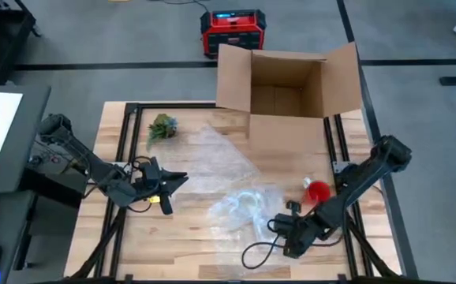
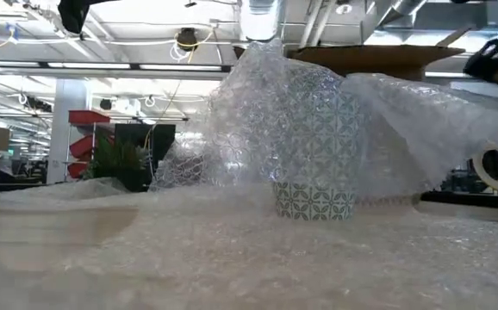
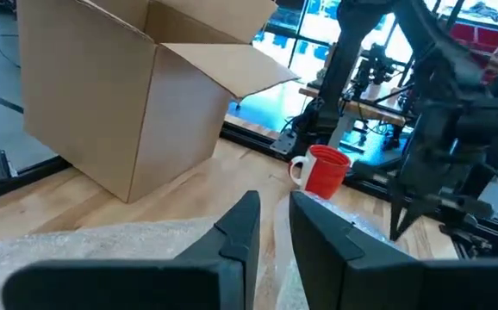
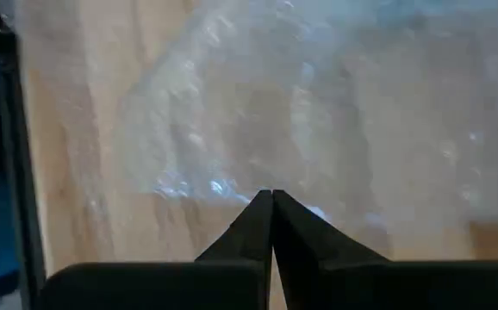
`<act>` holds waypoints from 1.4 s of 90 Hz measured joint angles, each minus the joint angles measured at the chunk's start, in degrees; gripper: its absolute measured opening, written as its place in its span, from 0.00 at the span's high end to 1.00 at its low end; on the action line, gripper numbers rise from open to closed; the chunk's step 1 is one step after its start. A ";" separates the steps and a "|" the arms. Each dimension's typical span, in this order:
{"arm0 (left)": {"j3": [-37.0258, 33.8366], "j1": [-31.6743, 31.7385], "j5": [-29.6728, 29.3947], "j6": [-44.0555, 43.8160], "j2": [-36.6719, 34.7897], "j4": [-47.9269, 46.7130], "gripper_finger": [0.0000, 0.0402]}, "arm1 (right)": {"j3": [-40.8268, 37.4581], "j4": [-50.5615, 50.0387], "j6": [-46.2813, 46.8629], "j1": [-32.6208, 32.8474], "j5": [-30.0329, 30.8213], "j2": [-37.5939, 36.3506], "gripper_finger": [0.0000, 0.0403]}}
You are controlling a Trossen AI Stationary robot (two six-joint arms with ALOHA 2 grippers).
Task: Wrap mug
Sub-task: Wrap the blue patterned mug with the transparent bubble wrap
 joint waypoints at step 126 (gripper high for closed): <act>0.02 7.45 19.00 19.64 12.43 15.62 0.92 | 3.72 16.19 -26.82 -17.33 -2.08 1.48 1.00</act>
